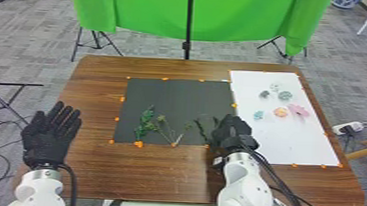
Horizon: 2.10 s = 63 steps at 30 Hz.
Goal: Arrange flowers
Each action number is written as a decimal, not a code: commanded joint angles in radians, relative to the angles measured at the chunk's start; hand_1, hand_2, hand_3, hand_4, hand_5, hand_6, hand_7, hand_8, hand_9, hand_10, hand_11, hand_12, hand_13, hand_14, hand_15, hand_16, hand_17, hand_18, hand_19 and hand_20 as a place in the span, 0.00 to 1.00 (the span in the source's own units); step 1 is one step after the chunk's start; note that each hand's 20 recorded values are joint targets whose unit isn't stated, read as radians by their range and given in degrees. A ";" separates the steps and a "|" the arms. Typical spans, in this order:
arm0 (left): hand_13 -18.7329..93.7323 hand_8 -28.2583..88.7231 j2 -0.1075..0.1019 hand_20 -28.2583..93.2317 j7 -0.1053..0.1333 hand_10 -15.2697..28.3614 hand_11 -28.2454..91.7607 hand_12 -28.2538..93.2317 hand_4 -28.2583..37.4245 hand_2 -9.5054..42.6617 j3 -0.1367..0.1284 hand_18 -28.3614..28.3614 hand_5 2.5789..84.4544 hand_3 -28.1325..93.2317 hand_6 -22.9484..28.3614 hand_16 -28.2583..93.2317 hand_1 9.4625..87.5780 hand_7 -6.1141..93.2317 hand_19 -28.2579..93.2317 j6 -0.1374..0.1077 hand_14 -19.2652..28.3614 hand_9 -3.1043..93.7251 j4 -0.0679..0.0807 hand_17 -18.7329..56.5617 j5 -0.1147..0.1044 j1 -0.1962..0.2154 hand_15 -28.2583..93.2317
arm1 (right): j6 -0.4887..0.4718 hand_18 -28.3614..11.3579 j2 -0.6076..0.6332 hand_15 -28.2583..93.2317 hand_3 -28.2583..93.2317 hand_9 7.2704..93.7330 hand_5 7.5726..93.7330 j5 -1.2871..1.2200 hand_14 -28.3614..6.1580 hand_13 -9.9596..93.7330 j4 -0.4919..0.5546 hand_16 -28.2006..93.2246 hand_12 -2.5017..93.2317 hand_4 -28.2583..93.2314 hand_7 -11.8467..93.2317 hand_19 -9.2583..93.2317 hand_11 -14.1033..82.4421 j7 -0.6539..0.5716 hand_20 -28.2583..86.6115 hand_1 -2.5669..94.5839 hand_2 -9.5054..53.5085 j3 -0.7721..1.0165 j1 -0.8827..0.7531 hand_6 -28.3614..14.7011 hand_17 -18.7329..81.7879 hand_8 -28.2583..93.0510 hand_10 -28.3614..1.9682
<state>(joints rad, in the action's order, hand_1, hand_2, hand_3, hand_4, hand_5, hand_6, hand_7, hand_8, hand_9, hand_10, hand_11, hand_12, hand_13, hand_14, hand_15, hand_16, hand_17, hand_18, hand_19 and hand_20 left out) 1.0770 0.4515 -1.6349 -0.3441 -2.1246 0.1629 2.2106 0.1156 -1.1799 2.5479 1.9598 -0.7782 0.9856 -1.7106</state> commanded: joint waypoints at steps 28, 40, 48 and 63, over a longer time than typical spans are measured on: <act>0.44 0.16 0.014 0.33 0.004 0.72 0.41 0.30 0.00 0.38 -0.002 0.76 0.56 0.90 0.67 0.18 0.22 0.16 0.52 0.003 0.76 0.45 0.005 0.17 -0.015 0.021 0.50 | 0.201 0.09 0.127 0.68 0.93 0.59 0.63 0.077 0.50 0.72 -0.068 0.49 0.18 0.00 0.32 1.00 0.32 0.071 0.65 0.54 0.00 0.194 -0.031 0.57 0.60 0.10 0.40; 0.44 0.16 0.010 0.33 0.011 0.72 0.41 0.30 0.00 0.38 0.012 0.76 0.56 0.90 0.67 0.18 0.22 0.16 0.52 -0.006 0.75 0.45 0.002 0.18 -0.004 0.022 0.50 | 0.159 0.08 0.120 0.64 0.98 0.43 0.53 0.040 0.44 0.64 -0.187 0.36 0.16 0.00 0.29 1.00 0.25 0.104 0.56 0.51 0.00 0.164 0.050 0.61 0.57 0.11 0.43; 0.44 0.16 0.013 0.33 0.011 0.72 0.41 0.30 0.00 0.38 0.017 0.76 0.56 0.90 0.67 0.18 0.22 0.16 0.52 -0.011 0.75 0.44 0.005 0.18 -0.001 0.020 0.50 | -0.041 0.08 0.110 0.64 0.98 0.42 0.51 0.033 0.44 0.64 -0.205 0.35 0.15 0.00 0.30 1.00 0.26 0.037 0.55 0.52 0.00 0.132 0.120 0.61 0.57 0.10 0.43; 0.44 0.16 0.012 0.33 0.017 0.72 0.41 0.30 0.00 0.38 0.017 0.76 0.56 0.90 0.67 0.18 0.22 0.16 0.52 -0.018 0.75 0.45 0.001 0.18 -0.016 0.020 0.50 | -0.063 0.19 0.117 0.64 0.81 0.70 0.68 0.027 0.64 0.78 -0.262 0.54 0.38 0.00 0.50 1.00 0.47 0.070 0.54 0.67 0.00 0.084 0.172 0.60 0.64 0.19 0.43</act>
<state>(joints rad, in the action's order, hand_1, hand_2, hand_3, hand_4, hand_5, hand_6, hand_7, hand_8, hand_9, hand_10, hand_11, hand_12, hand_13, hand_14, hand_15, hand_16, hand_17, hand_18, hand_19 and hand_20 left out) 1.0816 0.4655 -1.6248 -0.3505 -2.1257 0.1583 2.2191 -0.0260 -1.0675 2.5571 1.7414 -0.7333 1.0916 -1.5094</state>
